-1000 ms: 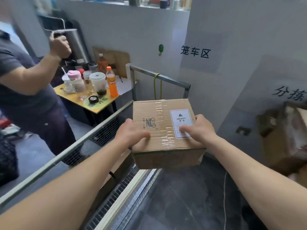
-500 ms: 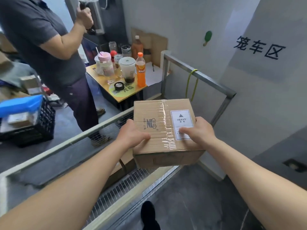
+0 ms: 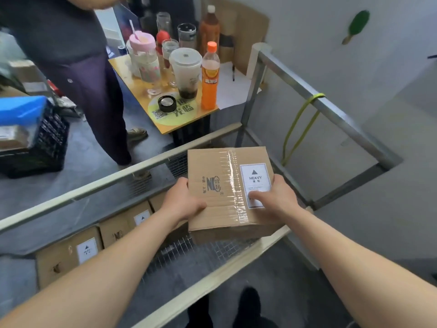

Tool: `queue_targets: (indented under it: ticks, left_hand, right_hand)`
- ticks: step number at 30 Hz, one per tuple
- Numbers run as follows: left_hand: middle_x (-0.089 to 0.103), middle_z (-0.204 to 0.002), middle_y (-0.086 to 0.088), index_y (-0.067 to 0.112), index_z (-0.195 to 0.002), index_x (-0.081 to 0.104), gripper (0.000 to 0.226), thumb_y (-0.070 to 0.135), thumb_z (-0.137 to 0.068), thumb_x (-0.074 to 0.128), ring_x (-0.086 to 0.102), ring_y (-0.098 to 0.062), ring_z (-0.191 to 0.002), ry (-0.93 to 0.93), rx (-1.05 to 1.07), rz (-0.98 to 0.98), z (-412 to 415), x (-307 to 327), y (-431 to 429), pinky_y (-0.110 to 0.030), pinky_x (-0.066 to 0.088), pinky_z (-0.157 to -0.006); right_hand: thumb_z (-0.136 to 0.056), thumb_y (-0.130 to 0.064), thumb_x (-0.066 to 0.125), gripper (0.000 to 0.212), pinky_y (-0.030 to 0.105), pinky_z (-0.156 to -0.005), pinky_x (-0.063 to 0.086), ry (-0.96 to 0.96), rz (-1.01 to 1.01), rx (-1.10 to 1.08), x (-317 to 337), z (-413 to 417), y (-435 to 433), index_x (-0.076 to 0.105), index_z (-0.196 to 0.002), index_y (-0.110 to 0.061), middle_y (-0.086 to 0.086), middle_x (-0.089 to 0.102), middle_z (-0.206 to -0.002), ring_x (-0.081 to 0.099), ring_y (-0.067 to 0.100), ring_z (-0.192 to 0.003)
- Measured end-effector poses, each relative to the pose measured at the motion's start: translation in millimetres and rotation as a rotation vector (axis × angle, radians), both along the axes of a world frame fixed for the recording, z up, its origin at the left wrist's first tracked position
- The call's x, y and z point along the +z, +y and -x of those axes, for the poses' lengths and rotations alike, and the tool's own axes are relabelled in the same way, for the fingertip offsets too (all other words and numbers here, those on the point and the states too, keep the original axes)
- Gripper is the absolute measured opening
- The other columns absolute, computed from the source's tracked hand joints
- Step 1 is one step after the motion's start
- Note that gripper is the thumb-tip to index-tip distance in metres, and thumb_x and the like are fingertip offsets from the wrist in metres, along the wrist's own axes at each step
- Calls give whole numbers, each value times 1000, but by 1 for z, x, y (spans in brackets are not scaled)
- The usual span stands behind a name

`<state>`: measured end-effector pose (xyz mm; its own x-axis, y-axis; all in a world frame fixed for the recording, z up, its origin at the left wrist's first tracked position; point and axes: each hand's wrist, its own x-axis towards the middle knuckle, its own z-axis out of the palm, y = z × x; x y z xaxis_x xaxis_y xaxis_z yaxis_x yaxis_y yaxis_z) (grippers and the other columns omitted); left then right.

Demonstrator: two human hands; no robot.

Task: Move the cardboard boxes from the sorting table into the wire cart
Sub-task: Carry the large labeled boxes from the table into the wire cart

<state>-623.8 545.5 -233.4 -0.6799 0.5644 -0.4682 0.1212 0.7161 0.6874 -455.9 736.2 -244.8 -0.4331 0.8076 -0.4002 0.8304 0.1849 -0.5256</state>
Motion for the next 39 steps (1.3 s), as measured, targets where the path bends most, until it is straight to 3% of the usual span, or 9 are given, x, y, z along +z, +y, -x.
queue_targets:
  ticks: [3,11,16,23,29,33,39]
  left_hand:
    - [59,-103,7,21,-119,48,59,20,-73,84,56,-13,-91,-15,42,40,11,-22,13,-17,38,-60]
    - [63,-120,-2,17,-131,48,66,10,-74,81,59,-23,-109,-119,172,117,18,-117,63,-36,51,-90]
    - [61,-116,0,19,-133,47,66,2,-77,77,56,-20,-104,-212,211,122,28,-186,98,-33,49,-85]
    - [60,-111,5,21,-131,47,64,-2,-78,74,58,-20,-104,-264,230,108,42,-274,136,-31,49,-85]
    - [54,-97,14,20,-140,43,68,-6,-82,68,52,-5,-84,-255,262,103,50,-331,156,-10,38,-61]
    - [60,-112,5,21,-145,39,73,-6,-83,68,57,-15,-95,-298,293,119,58,-364,161,-17,43,-64]
    - [63,-112,2,22,-138,42,71,-5,-80,71,60,-21,-98,-364,328,148,73,-408,169,-28,50,-69]
  right_hand:
    - [-69,-48,79,69,35,-68,39,-24,11,35,-28,16,16,44,-122,-21,-6,60,-109,56,19,-92]
    - [-71,-40,78,59,36,-73,43,-44,3,132,-126,52,75,44,-116,-25,-6,59,-108,60,23,-98]
    - [-67,-35,79,56,34,-69,42,-26,32,133,-188,64,111,42,-110,-36,-16,57,-102,56,14,-88]
    - [-69,-30,84,61,41,-78,52,-64,24,156,-272,87,154,45,-116,-28,-4,65,-113,62,21,-97]
    - [-65,-21,85,63,25,-59,41,-49,70,142,-325,109,183,47,-115,-31,-11,64,-101,62,19,-91]
    - [-69,-21,84,70,46,-80,57,-100,81,178,-362,126,190,43,-124,-29,-2,65,-112,64,26,-100]
    - [-69,-15,88,89,45,-90,55,-142,118,250,-413,152,199,36,-141,-22,1,62,-123,62,28,-111]
